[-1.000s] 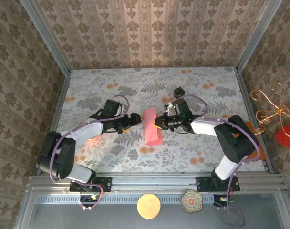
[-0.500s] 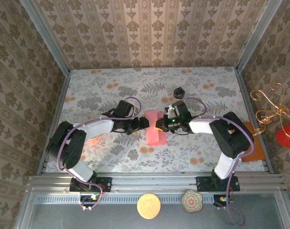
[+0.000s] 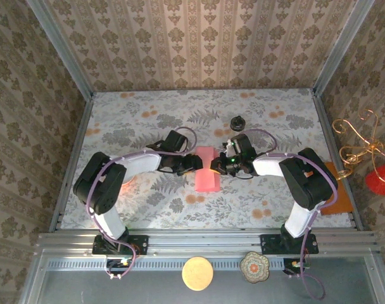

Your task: Fold a paper plane with a square sheet of paper (pick it up from the middle)

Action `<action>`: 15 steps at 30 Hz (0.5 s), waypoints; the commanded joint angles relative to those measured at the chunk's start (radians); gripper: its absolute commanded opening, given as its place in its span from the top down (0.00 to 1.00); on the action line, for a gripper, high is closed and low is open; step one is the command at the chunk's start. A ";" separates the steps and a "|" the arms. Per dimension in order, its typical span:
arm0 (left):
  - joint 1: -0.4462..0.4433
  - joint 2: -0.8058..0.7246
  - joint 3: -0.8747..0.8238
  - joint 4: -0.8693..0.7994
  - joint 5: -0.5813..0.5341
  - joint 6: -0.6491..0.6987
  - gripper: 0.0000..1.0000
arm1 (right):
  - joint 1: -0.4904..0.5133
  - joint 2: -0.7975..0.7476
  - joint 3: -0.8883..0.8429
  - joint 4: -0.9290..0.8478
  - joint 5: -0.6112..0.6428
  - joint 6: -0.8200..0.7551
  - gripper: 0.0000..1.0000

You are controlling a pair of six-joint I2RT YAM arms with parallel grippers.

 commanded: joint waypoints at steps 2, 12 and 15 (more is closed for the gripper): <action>-0.013 0.037 0.053 -0.055 -0.028 0.014 0.47 | -0.012 0.002 0.005 -0.034 0.029 -0.025 0.95; -0.026 0.088 0.100 -0.085 -0.026 0.022 0.55 | -0.029 -0.002 -0.009 -0.041 0.036 -0.029 0.95; -0.028 0.100 0.111 -0.096 -0.027 0.024 0.58 | -0.032 -0.001 -0.009 -0.045 0.035 -0.032 0.94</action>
